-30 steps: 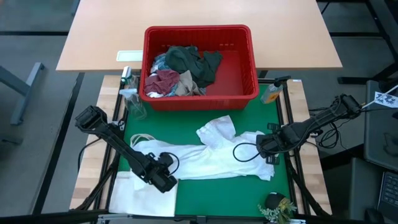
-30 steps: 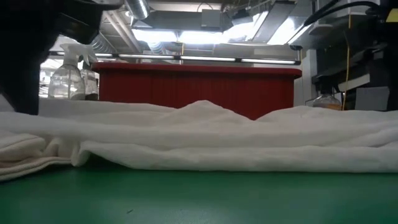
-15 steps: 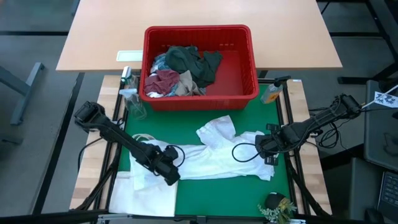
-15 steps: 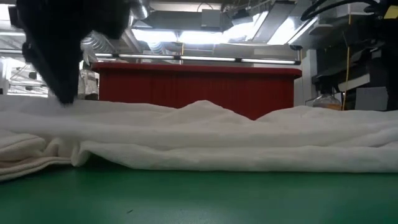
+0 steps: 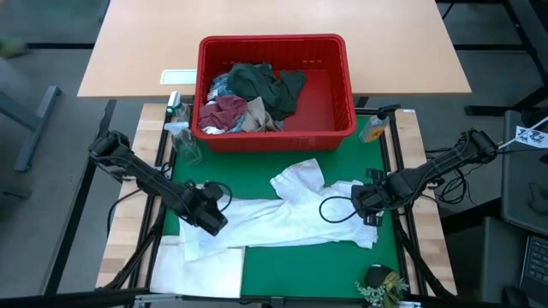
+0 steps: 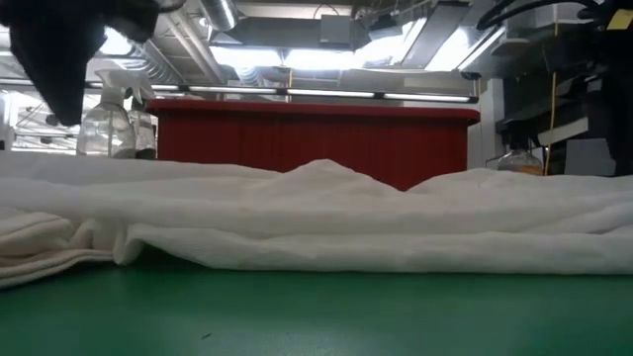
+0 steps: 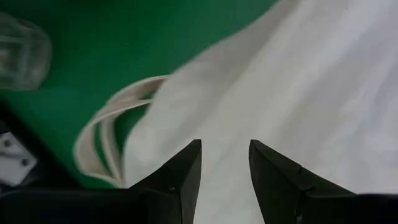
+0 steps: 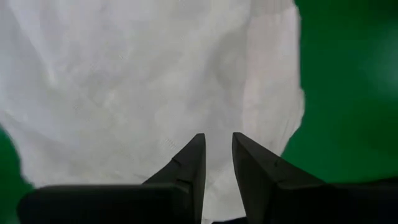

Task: Fold Laundry from Bin
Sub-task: Fold the white polo shirt

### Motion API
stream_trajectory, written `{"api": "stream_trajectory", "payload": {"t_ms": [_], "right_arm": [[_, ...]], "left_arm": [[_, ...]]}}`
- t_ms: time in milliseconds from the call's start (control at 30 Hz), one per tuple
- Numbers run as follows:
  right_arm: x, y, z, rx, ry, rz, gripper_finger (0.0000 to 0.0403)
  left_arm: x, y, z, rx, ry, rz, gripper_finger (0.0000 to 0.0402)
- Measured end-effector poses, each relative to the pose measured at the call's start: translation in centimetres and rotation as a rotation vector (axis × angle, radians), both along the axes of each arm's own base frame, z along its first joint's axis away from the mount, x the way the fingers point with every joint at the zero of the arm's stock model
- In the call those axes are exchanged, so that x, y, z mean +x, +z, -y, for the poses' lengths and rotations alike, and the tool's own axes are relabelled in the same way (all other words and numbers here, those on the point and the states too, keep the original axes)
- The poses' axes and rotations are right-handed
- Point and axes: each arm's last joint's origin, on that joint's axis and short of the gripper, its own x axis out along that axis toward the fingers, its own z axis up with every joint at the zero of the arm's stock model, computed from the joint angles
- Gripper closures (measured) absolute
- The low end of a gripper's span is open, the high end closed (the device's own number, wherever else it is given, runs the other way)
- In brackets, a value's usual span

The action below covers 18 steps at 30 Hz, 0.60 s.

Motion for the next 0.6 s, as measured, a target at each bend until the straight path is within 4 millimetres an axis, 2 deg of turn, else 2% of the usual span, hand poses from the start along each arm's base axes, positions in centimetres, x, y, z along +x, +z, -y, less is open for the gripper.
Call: {"api": "stream_trajectory", "payload": {"t_ms": [200, 600], "right_arm": [[-0.2, -1.2, 0.2, -0.044, -0.002, 0.000, 0.0322], [-0.2, -4.6, 0.1, 0.021, -0.001, 0.056, 0.0322]], "left_arm": [[0.1, -2.0, 0.1, -0.024, -0.001, 0.040, 0.0273], [-0.6, -5.2, -0.5, -0.029, -0.010, 0.037, 0.0280]]}}
